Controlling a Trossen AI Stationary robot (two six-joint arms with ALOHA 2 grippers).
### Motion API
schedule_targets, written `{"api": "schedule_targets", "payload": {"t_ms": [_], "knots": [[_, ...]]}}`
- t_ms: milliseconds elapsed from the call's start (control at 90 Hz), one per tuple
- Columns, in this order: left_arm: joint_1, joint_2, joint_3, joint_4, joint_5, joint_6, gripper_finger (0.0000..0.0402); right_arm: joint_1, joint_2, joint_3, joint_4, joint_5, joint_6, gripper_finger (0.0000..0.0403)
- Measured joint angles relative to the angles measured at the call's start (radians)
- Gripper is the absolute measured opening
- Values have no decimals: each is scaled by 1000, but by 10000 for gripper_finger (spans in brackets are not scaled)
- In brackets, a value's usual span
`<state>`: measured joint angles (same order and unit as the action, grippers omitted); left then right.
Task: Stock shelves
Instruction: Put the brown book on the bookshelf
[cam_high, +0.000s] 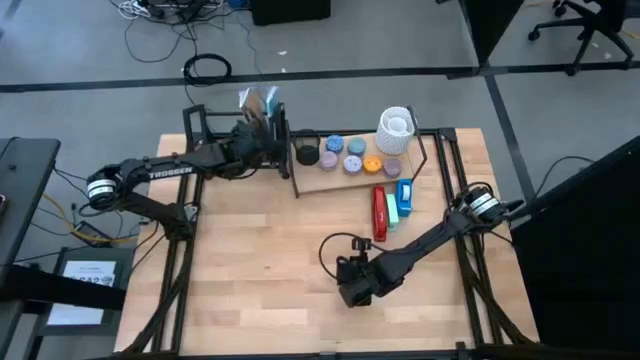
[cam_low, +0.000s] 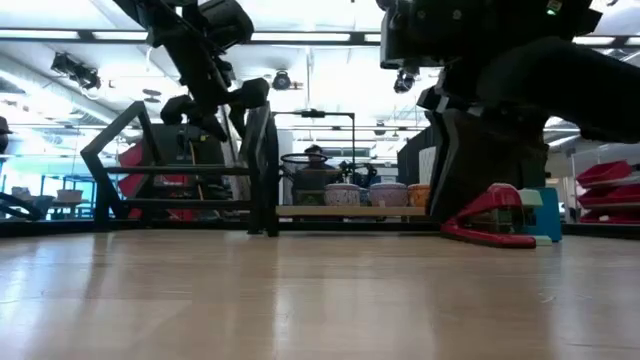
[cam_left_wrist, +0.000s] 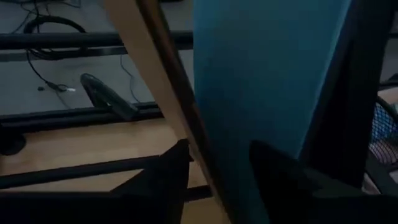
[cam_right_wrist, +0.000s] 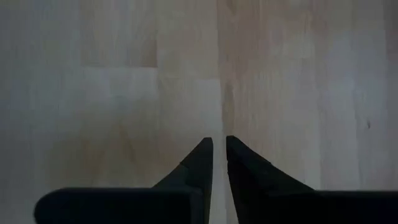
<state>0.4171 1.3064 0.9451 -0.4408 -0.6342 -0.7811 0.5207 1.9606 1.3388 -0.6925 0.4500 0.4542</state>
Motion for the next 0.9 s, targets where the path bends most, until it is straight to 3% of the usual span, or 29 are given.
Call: {"api": "schedule_targets", "payload": {"t_ms": [222, 578, 900], "knots": [[0, 0, 0, 3, 2, 25, 119, 0, 0, 0, 2, 0, -3, 20], [0, 0, 1, 28, 20, 130, 10, -19, 0, 0, 37, 0, -13, 20], [0, 0, 1, 55, 23, 176, 14, -31, 0, 0, 69, -5, -20, 20]]}}
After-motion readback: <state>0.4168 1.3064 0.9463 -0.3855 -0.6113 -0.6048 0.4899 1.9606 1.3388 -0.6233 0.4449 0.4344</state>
